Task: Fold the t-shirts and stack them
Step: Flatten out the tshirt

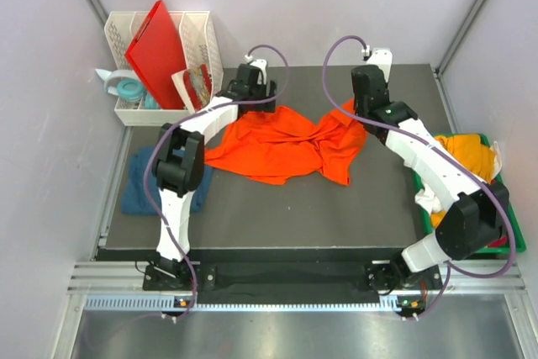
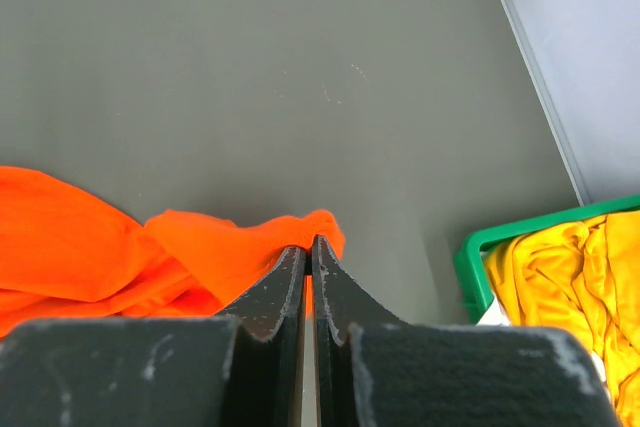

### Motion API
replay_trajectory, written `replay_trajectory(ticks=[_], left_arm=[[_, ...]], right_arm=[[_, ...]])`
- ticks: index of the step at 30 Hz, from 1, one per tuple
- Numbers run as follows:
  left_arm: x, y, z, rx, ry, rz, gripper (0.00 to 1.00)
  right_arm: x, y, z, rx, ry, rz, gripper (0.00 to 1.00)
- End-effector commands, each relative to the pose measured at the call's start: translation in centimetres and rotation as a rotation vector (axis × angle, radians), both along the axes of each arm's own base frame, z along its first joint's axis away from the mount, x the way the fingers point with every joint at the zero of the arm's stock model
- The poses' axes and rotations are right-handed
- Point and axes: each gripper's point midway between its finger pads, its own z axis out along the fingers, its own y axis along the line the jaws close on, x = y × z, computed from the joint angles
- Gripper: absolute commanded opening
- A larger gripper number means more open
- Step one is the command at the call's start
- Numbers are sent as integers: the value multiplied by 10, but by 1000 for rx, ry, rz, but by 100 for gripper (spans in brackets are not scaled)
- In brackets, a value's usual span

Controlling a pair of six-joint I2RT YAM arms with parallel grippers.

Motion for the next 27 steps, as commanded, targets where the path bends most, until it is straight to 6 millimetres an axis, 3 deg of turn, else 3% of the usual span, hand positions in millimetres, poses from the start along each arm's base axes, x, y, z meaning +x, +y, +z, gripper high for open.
replay_trajectory(ticks=[1,9,12,16,17,19,26,27], left_arm=[[6,-25,-11,-22,1,-36,81],[9,-30,-23,-5,16,-44,70],[9,-27,-26,7,18,-38,61],[10,-15,-15,34,-14,12,35],[10,-13,-12,44,-18,22,15],[10,-9,-4,53,-34,31,1],[-2,8,18,92,-62,42,0],[-4,12,38,90,-89,45,0]], right_arm=[[5,-5,16,13,-57,-15,0],[8,-2,13,16,-53,-13,0],[8,-2,9,23,-48,-14,0],[8,0,4,33,-39,-11,0],[7,0,3,35,-37,-12,0],[7,0,3,40,-39,-10,0],[2,-1,14,68,-66,-16,0],[0,-3,19,69,-74,-23,0]])
